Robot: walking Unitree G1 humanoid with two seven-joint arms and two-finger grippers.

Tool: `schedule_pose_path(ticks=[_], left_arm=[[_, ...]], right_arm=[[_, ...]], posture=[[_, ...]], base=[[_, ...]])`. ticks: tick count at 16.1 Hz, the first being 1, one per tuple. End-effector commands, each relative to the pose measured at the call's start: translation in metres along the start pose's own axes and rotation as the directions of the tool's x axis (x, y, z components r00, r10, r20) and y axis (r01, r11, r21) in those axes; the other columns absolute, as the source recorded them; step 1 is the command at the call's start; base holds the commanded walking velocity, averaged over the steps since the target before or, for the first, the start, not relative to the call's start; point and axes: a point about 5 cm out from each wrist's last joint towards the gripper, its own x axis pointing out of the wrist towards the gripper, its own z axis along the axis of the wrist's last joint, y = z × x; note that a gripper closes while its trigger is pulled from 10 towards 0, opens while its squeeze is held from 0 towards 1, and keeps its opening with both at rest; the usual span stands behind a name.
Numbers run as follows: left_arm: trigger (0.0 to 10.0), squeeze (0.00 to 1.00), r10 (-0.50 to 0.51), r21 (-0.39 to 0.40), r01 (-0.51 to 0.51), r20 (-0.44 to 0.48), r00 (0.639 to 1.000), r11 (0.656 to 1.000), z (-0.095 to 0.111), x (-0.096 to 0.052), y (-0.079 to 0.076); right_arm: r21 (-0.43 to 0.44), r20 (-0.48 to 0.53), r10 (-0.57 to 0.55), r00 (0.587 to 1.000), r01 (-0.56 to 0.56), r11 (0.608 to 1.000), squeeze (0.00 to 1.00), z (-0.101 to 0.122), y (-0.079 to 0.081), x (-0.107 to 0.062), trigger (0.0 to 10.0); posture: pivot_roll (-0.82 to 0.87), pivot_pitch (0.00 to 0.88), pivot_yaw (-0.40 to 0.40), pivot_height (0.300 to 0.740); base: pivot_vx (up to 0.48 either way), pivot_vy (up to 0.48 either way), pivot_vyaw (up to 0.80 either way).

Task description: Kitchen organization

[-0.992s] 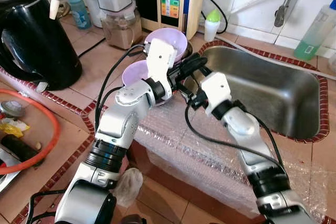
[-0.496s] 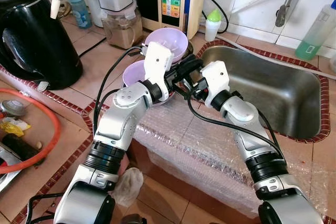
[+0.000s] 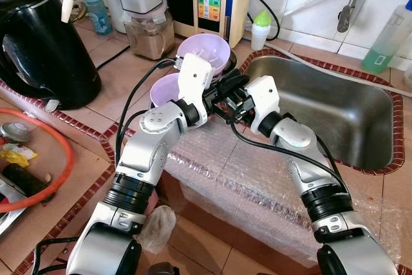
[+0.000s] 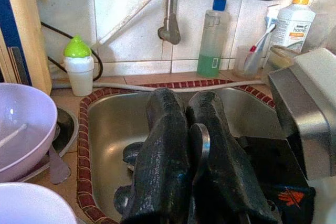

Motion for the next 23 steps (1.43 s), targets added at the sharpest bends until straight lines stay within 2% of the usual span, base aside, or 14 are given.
schedule_pose_path(ticks=[1,3,4,5,7,8,9,10,11,17,20,21,22,23], left_arm=[[0.0,0.0,-0.016,0.014,0.016,-0.001,1.0,1.0,0.001,-0.002,0.001],[0.0,0.0,-0.014,0.015,0.014,-0.002,1.0,1.0,0.0,-0.003,0.001],[0.5,0.0,-0.014,0.02,0.014,-0.005,1.0,1.0,-0.001,-0.003,0.001],[2.2,0.0,-0.021,0.02,0.022,-0.011,1.0,1.0,-0.003,-0.003,-0.001],[3.9,0.0,-0.026,0.033,0.027,-0.029,0.999,0.999,-0.007,-0.004,-0.002],[6.9,0.0,-0.021,0.038,0.022,-0.038,0.999,0.999,-0.01,-0.005,-0.001],[8.9,0.0,-0.018,0.044,0.02,-0.045,0.999,0.999,-0.011,-0.006,0.0],[10.0,0.44,-0.014,0.046,0.016,-0.048,0.999,0.999,-0.011,-0.007,0.001],[10.0,1.0,-0.007,0.049,0.009,-0.051,0.999,0.999,-0.011,-0.008,0.002],[10.0,1.0,0.014,0.085,-0.006,-0.091,0.996,0.996,-0.014,-0.022,0.01],[10.0,1.0,-0.072,0.062,0.083,-0.168,0.983,0.995,-0.022,-0.028,0.0],[10.0,1.0,-0.123,0.04,0.135,-0.227,0.966,0.99,-0.031,-0.031,-0.007],[10.0,1.0,-0.142,0.045,0.158,-0.251,0.957,0.986,-0.034,-0.033,-0.01],[10.0,1.0,-0.137,0.041,0.153,-0.262,0.955,0.987,-0.036,-0.034,-0.009]], right_arm=[[0.003,-0.044,-0.098,0.994,0.099,0.995,0.0,-0.003,-0.027,-0.009,0.0],[0.0,-0.046,-0.104,0.994,0.104,0.995,0.0,-0.003,-0.028,-0.009,0.0],[-0.009,-0.044,-0.112,0.993,0.111,0.994,0.0,-0.003,-0.03,-0.009,0.0],[-0.022,-0.036,-0.119,0.992,0.119,0.993,0.0,-0.002,-0.032,-0.01,0.0],[-0.07,-0.027,-0.125,0.992,0.122,0.99,0.0,0.0,-0.037,-0.01,0.0],[-0.089,-0.027,-0.133,0.991,0.13,0.988,0.0,0.001,-0.041,-0.01,0.0],[-0.096,-0.031,-0.142,0.989,0.138,0.986,0.0,0.0,-0.045,-0.011,0.0],[-0.097,-0.03,-0.144,0.989,0.141,0.985,0.0,0.0,-0.046,-0.01,0.0],[-0.12,-0.035,-0.149,0.988,0.144,0.982,0.0,0.0,-0.049,-0.01,0.0],[-0.196,-0.09,-0.23,0.969,0.209,0.958,0.0,-0.006,-0.069,-0.006,0.0],[-0.243,-0.122,-0.3,0.946,0.264,0.933,0.0,-0.007,-0.078,-0.003,0.0],[-0.279,-0.174,-0.343,0.923,0.288,0.916,0.0,-0.014,-0.081,-0.003,0.9],[-0.277,-0.188,-0.35,0.918,0.293,0.915,0.0,-0.016,-0.081,-0.003,0.8],[-0.289,-0.211,-0.359,0.909,0.293,0.912,0.0,-0.02,-0.08,-0.003,5.3]], posture=[[-0.07,0.0,0.058,0.74],[-0.07,0.0,0.058,0.74],[-0.07,0.0,0.058,0.74],[-0.07,0.0,0.056,0.74],[-0.06,0.002,0.057,0.74],[-0.06,0.01,0.059,0.74],[-0.06,0.01,0.059,0.74],[-0.05,0.019,0.063,0.74],[-0.04,0.027,0.065,0.74],[-0.01,0.086,0.075,0.74],[0.02,0.107,0.077,0.74],[0.04,0.117,0.08,0.74],[0.04,0.123,0.081,0.74],[0.04,0.128,0.081,0.74]], base=[[0.0,0.0,0.0],[0.0,0.0,0.0],[0.0,0.0,0.0],[0.0,0.0,0.0],[0.0,0.0,0.0],[0.0,0.0,0.0],[0.0,0.0,0.0],[0.0,0.0,0.0],[0.0,0.0,0.0],[0.0,0.0,0.0],[0.0,0.0,0.0],[0.0,0.0,0.0],[0.0,0.0,0.0],[0.0,0.0,0.0]])
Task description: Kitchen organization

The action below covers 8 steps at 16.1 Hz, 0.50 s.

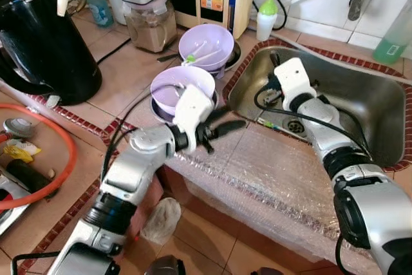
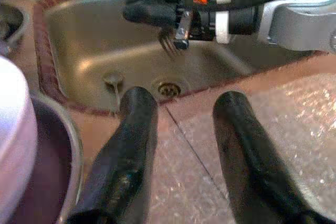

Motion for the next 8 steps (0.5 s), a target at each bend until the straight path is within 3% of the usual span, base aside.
schedule_pose_path(ticks=[1,2,3,4,8], left_arm=[[10.0,1.0,-0.012,0.015,0.012,-0.016,1.0,1.0,0.001,-0.002,-0.001],[10.0,1.0,-0.022,0.021,0.023,-0.051,0.998,1.0,-0.003,-0.001,-0.001],[10.0,1.0,-0.023,0.018,0.024,-0.064,0.998,1.0,-0.006,-0.001,-0.001],[10.0,1.0,-0.003,0.034,0.005,-0.074,0.997,0.999,-0.008,0.0,0.002],[10.0,1.0,0.023,0.032,-0.02,-0.067,0.997,0.999,-0.008,0.003,0.006]], right_arm=[[-0.023,-0.024,0.0,1.0,-0.001,1.0,0.0,0.001,0.003,0.002,10.0],[-0.011,-0.066,-0.003,0.998,0.003,1.0,0.0,-0.006,0.004,0.002,10.0],[-0.004,-0.082,-0.02,0.996,0.02,1.0,0.82,-0.009,0.003,0.001,10.0],[0.027,-0.09,-0.033,0.995,0.035,0.999,1.0,-0.011,0.001,0.001,10.0],[0.03,-0.107,-0.035,0.994,0.038,0.999,1.0,-0.015,-0.001,-0.002,10.0]], posture=[[0.05,0.131,0.082,0.74],[0.05,0.13,0.082,0.74],[0.05,0.129,0.084,0.74],[0.04,0.122,0.086,0.74],[0.03,0.105,0.076,0.74]], base=[[0.0,0.0,0.0],[0.0,0.0,0.0],[0.0,0.0,0.0],[0.0,0.0,0.0],[0.0,0.0,0.0]])
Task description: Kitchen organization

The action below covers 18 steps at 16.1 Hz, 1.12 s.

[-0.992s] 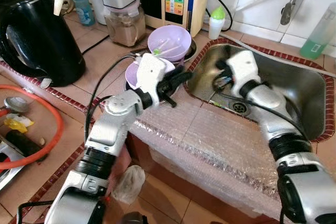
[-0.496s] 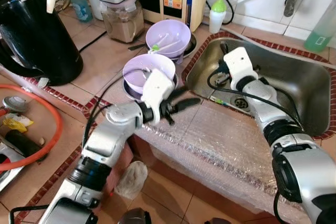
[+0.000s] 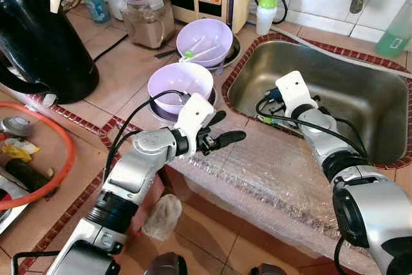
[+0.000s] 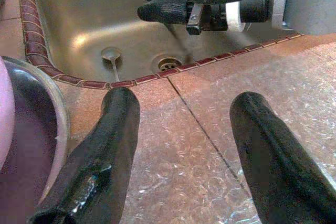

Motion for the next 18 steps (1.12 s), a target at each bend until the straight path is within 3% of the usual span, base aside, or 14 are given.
schedule_pose_path(ticks=[1,3,5,7,8,9,11,13,18], left_arm=[[10.0,1.0,0.021,0.016,-0.021,0.002,1.0,1.0,0.002,-0.001,0.004],[10.0,1.0,0.027,0.019,-0.027,0.001,1.0,0.999,0.001,-0.001,0.005],[10.0,1.0,0.095,0.042,-0.097,0.055,0.994,0.994,0.011,-0.004,0.012],[10.0,1.0,0.282,0.008,-0.289,0.196,0.939,0.957,0.032,-0.012,0.03],[10.0,1.0,0.333,-0.024,-0.335,0.216,0.918,0.942,0.035,-0.015,0.036],[10.0,1.0,0.394,-0.079,-0.389,0.287,0.873,0.918,0.044,-0.026,0.041],[10.0,1.0,0.406,-0.088,-0.399,0.3,0.863,0.913,0.046,-0.028,0.042],[10.0,1.0,0.457,-0.111,-0.448,0.344,0.82,0.887,0.052,-0.041,0.046],[10.0,1.0,0.43,-0.11,-0.417,0.279,0.858,0.902,0.036,-0.034,0.04]], right_arm=[[0.017,0.001,-0.005,1.0,0.005,1.0,1.0,0.003,-0.003,0.001,10.0],[0.039,0.015,-0.002,1.0,0.001,0.999,1.0,0.004,-0.005,0.001,10.0],[0.066,0.085,0.034,0.996,-0.04,0.997,1.0,0.013,-0.003,0.001,10.0],[0.078,0.119,0.074,0.99,-0.083,0.993,1.0,0.012,0.004,-0.001,10.0],[0.091,0.128,0.083,0.988,-0.095,0.991,1.0,0.011,0.006,-0.001,10.0],[0.143,0.154,0.089,0.984,-0.111,0.983,1.0,0.004,0.016,-0.006,10.0],[0.151,0.159,0.088,0.983,-0.113,0.982,1.0,0.003,0.018,-0.007,10.0],[0.208,0.219,0.069,0.973,-0.116,0.971,1.0,-0.002,0.041,-0.016,10.0],[0.226,0.227,0.071,0.971,-0.123,0.966,1.0,-0.002,0.052,-0.018,10.0]], posture=[[0.03,0.102,0.073,0.74],[0.03,0.1,0.071,0.74],[0.03,0.089,0.064,0.74],[0.03,0.078,0.055,0.74],[0.03,0.078,0.055,0.74],[0.04,0.063,0.037,0.74],[0.04,0.063,0.037,0.74],[0.05,0.047,0.012,0.74],[0.04,0.041,0.015,0.74]], base=[[0.0,0.0,0.0],[0.0,0.0,0.0],[0.0,0.0,0.0],[0.0,0.0,0.0],[0.0,0.0,0.0],[0.0,0.0,0.0],[0.0,0.0,0.0],[0.0,0.0,0.0],[0.0,0.0,0.0]])
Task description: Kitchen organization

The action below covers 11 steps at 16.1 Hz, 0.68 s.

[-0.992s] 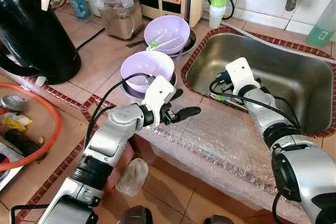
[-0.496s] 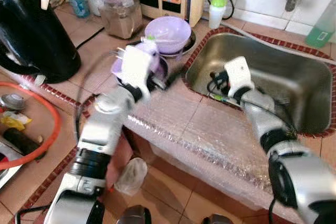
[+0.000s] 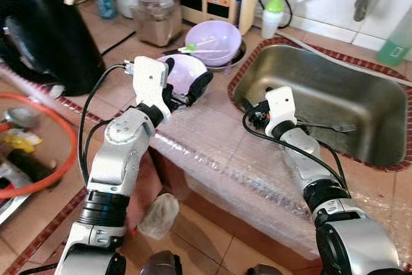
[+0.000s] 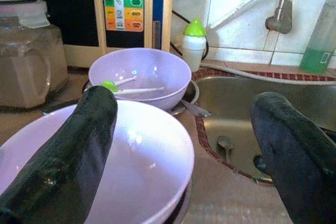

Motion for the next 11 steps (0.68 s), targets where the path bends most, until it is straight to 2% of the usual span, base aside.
schedule_pose_path(ticks=[1,3,4,6,8,10,11], left_arm=[[10.0,1.0,-0.03,0.003,0.03,-0.031,0.999,1.0,-0.007,0.001,-0.008],[10.0,1.0,0.011,-0.012,-0.01,0.029,1.0,1.0,0.001,0.002,-0.01],[10.0,1.0,0.102,-0.017,-0.101,0.079,0.992,0.995,0.01,0.001,0.001],[10.0,1.0,0.279,-0.027,-0.278,0.128,0.952,0.96,0.021,-0.004,0.028],[10.0,1.0,0.392,-0.014,-0.393,0.128,0.911,0.919,0.024,-0.009,0.049],[10.0,0.97,0.464,0.004,-0.466,0.086,0.882,0.885,0.02,-0.015,0.068],[10.0,0.0,0.508,0.004,-0.508,0.047,0.86,0.861,0.016,-0.019,0.079]], right_arm=[[-0.015,0.008,-0.006,1.0,0.006,1.0,1.0,0.001,0.0,-0.001,10.0],[-0.012,0.031,-0.016,0.999,0.016,1.0,1.0,0.003,-0.001,-0.003,10.0],[0.0,0.07,-0.035,0.997,0.035,0.999,1.0,0.007,0.0,-0.007,10.0],[-0.019,0.161,-0.075,0.984,0.079,0.997,1.0,0.018,-0.001,-0.012,10.0],[-0.02,0.243,-0.106,0.964,0.115,0.993,1.0,0.031,-0.003,-0.014,10.0],[-0.019,0.299,-0.082,0.951,0.092,0.996,1.0,0.043,0.0,-0.015,10.0],[-0.013,0.321,-0.058,0.945,0.066,0.998,0.59,0.05,0.005,-0.018,10.0]], posture=[[0.04,0.035,0.024,0.74],[0.03,0.034,0.025,0.74],[0.03,0.034,0.026,0.74],[0.03,0.03,0.028,0.74],[0.03,0.026,0.03,0.74],[0.03,0.023,0.033,0.74],[0.03,0.021,0.034,0.74]], base=[[0.0,0.0,0.0],[0.0,0.0,0.0],[0.0,0.0,0.0],[0.0,0.0,0.0],[0.0,0.0,0.0],[0.0,0.0,0.0],[0.0,0.0,0.0]])
